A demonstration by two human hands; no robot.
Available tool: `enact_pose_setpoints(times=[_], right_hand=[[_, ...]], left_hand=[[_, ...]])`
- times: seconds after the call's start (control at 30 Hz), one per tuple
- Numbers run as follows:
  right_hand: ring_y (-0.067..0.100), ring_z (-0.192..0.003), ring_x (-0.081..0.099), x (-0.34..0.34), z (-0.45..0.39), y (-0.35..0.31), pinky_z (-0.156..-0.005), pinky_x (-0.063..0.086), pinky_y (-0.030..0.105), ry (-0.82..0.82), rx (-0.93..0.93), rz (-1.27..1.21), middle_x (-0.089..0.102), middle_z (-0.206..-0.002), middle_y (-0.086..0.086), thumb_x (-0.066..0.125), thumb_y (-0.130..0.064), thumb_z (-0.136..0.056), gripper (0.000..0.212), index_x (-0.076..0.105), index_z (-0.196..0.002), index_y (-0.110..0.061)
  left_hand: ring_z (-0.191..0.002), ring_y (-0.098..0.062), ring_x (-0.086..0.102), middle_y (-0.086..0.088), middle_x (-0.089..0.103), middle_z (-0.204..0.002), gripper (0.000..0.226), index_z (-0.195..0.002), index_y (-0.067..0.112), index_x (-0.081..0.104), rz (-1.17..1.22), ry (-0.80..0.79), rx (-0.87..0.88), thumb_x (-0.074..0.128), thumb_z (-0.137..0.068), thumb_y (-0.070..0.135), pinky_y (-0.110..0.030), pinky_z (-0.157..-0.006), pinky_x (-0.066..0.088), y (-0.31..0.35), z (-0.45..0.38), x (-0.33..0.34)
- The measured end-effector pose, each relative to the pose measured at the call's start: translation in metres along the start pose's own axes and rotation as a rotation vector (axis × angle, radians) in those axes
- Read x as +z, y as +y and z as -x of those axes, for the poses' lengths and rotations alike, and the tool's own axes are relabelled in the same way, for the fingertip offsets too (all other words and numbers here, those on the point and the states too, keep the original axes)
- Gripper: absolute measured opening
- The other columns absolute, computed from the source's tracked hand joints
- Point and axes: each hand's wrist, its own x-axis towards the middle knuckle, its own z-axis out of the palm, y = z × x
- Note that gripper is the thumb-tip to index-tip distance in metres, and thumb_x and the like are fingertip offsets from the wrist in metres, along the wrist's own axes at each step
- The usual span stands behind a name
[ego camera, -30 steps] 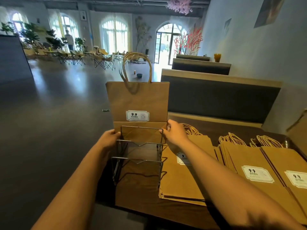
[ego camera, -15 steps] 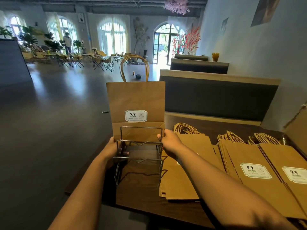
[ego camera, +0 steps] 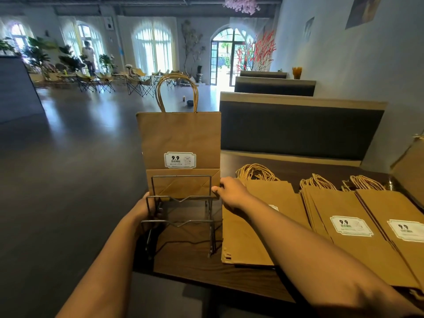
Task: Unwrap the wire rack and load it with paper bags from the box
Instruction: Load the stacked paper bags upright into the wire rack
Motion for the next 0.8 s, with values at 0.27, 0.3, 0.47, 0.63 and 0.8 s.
enact_pose_setpoints(times=[0.27, 0.3, 0.47, 0.63, 0.8], right_hand=[[0.025, -0.075, 0.063, 0.013, 0.000, 0.001, -0.070, 0.057, 0.046, 0.028, -0.038, -0.007, 0.066, -0.079, 0.003, 0.052, -0.048, -0.099, 0.031, 0.062, -0.090, -0.019], [0.024, -0.076, 0.063, 0.012, 0.000, 0.001, -0.071, 0.057, 0.047, 0.035, -0.042, -0.017, 0.066, -0.080, 0.002, 0.051, -0.050, -0.099, 0.032, 0.061, -0.092, -0.021], [0.017, -0.080, 0.064, 0.005, 0.009, -0.006, -0.072, 0.058, 0.044, 0.091, -0.045, -0.119, 0.065, -0.086, -0.003, 0.047, -0.056, -0.101, 0.033, 0.056, -0.105, -0.024], [0.016, -0.083, 0.066, -0.013, 0.018, -0.008, -0.068, 0.051, 0.032, 0.141, -0.046, -0.254, 0.068, -0.086, -0.002, 0.050, -0.051, -0.101, 0.049, 0.046, -0.142, -0.023], [0.021, -0.099, 0.064, -0.045, 0.027, 0.019, -0.087, 0.057, 0.048, 0.182, 0.097, -0.224, 0.068, -0.109, 0.001, 0.059, -0.044, -0.093, 0.043, 0.053, -0.131, -0.024]], left_hand=[[-0.054, -0.021, 0.056, -0.012, 0.059, -0.077, 0.027, -0.108, 0.009, 0.066, -0.124, 0.015, -0.031, 0.054, -0.102, 0.033, -0.027, -0.048, 0.044, -0.002, 0.007, -0.007], [-0.061, -0.024, 0.060, -0.015, 0.063, -0.082, 0.028, -0.111, 0.005, 0.066, -0.169, 0.034, -0.020, 0.053, -0.104, 0.028, -0.030, -0.054, 0.048, 0.003, 0.012, -0.006], [-0.096, -0.029, 0.062, -0.013, 0.064, -0.105, 0.019, -0.103, 0.013, 0.060, -0.132, 0.127, 0.105, 0.047, -0.106, 0.026, -0.040, -0.078, 0.049, 0.028, 0.046, 0.002], [-0.109, -0.025, 0.053, -0.005, 0.054, -0.117, 0.027, -0.125, 0.019, 0.050, -0.175, 0.380, 0.323, 0.047, -0.103, 0.034, -0.047, -0.094, 0.048, 0.047, 0.040, -0.005], [-0.101, -0.026, 0.061, -0.007, 0.060, -0.112, 0.015, -0.098, 0.030, 0.054, -0.177, 0.664, 0.609, 0.056, -0.084, 0.035, -0.051, -0.090, 0.056, 0.077, 0.057, 0.001]])
